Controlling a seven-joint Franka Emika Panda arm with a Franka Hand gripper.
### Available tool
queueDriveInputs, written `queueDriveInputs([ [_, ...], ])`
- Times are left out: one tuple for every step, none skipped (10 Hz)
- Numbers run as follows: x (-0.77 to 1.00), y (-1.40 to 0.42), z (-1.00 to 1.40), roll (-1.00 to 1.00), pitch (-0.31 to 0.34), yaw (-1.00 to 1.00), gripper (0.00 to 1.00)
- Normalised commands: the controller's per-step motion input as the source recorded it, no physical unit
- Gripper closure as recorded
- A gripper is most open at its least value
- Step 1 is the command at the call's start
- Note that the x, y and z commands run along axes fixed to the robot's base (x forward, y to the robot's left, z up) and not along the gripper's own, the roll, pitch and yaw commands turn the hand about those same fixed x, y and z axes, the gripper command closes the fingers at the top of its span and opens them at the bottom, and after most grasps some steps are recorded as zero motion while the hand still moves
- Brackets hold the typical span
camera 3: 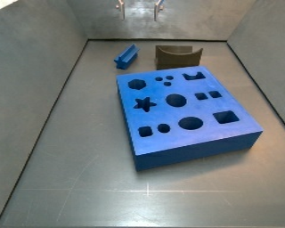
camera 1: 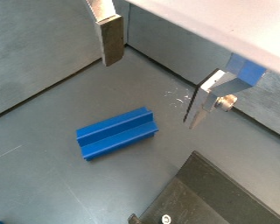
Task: Pick up the star object. Move up. Place the star object on the fixture. Regrasp the star object. Move to above the board. Insert the star object.
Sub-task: Pick up the star object.
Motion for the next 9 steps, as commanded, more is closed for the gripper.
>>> queueDriveInputs([
  [0.00, 0.00, -0.19, 0.05, 0.000, -0.64, 0.00],
  [0.00, 0.00, -0.29, 0.03, -0.023, -1.00, 0.00],
  [0.00, 0.00, -0.31, 0.01, -0.037, -1.00, 0.00],
  [0.00, 0.00, -0.32, 0.01, -0.069, -1.00, 0.00],
  [0.00, 0.00, -0.35, 0.00, -0.100, -1.00, 0.00],
  [0.04, 0.06, -0.41, 0.00, -0.166, -0.95, 0.00],
  [0.00, 0.00, 0.00, 0.01, 0.000, 0.00, 0.00],
  [-0.09, -0.12, -0.56, 0.00, -0.300, 0.20, 0.00],
  [-0.49, -0.31, -0.80, 0.19, -0.377, 0.60, 0.00],
])
